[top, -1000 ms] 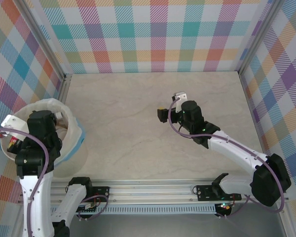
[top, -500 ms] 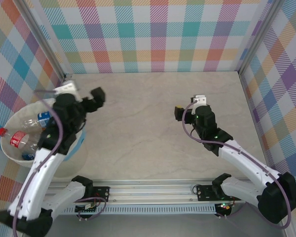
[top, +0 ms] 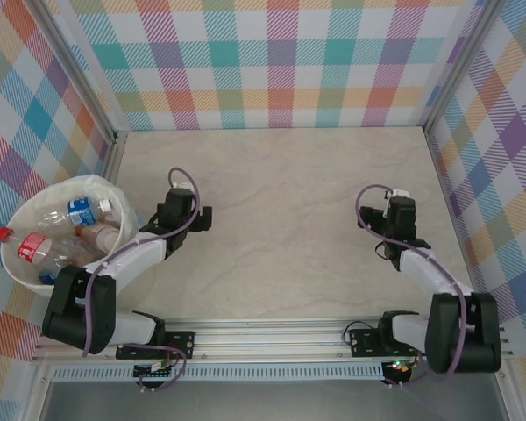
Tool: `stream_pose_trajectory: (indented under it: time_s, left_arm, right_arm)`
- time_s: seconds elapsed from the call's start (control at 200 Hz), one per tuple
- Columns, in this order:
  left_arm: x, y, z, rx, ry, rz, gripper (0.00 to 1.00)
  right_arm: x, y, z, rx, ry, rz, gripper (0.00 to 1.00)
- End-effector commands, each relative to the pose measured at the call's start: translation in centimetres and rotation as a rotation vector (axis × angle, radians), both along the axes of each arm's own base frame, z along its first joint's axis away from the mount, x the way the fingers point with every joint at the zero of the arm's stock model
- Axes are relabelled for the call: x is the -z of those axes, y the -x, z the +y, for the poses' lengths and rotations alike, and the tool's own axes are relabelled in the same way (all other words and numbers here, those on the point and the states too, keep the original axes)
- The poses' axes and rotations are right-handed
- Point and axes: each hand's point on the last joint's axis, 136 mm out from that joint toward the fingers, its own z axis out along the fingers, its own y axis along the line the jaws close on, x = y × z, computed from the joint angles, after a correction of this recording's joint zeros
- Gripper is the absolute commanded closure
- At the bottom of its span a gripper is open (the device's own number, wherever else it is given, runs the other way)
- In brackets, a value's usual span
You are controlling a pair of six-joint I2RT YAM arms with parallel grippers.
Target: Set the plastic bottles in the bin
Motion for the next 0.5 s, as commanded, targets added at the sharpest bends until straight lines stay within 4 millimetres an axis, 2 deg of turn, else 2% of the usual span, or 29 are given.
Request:
stream_pose_trajectory:
  time_s: [0.0, 0.08, 0.165, 0.215, 0.29, 0.385, 0.45, 0.495]
  left_arm:
    - [0.3, -1.4, 3.3, -0.058, -0.008, -0.07, 0.0]
    - [2.4, -1.5, 4.3, -0.068, 0.06, -0.034, 0.0]
    - [2.1, -2.1, 3.8, -0.026, 0.082, -0.059, 0.0]
    - [1.5, -2.7, 3.4, 0.004, 0.09, -0.125, 0.0]
    - [0.6, -3.4, 3.0, 0.03, 0.103, -0.207, 0.0]
    - [0.6, -3.6, 2.6, 0.057, 0.13, -0.205, 0.0]
    - [0.4, -3.4, 2.0, 0.086, 0.147, -0.225, 0.0]
    - [0.2, -3.2, 1.8, 0.103, 0.152, -0.237, 0.0]
  right_arm:
    - [-0.4, -3.0, 2.3, -0.164, -0.09, -0.092, 0.0]
    - [-0.2, -4.8, 3.1, -0.221, -0.105, -0.095, 0.0]
    - [-0.8, -6.5, 3.5, -0.256, -0.099, -0.161, 0.0]
    - [-0.2, -6.9, 3.6, -0.266, -0.109, -0.134, 0.0]
    - [0.1, -6.6, 4.2, -0.302, -0.116, -0.142, 0.0]
    - [-0.6, -5.3, 4.6, -0.331, -0.093, -0.255, 0.0]
    - [0.2, -4.7, 4.1, -0.3, -0.076, -0.3, 0.0]
    - [-0.5, -5.1, 3.4, -0.258, -0.069, -0.334, 0.0]
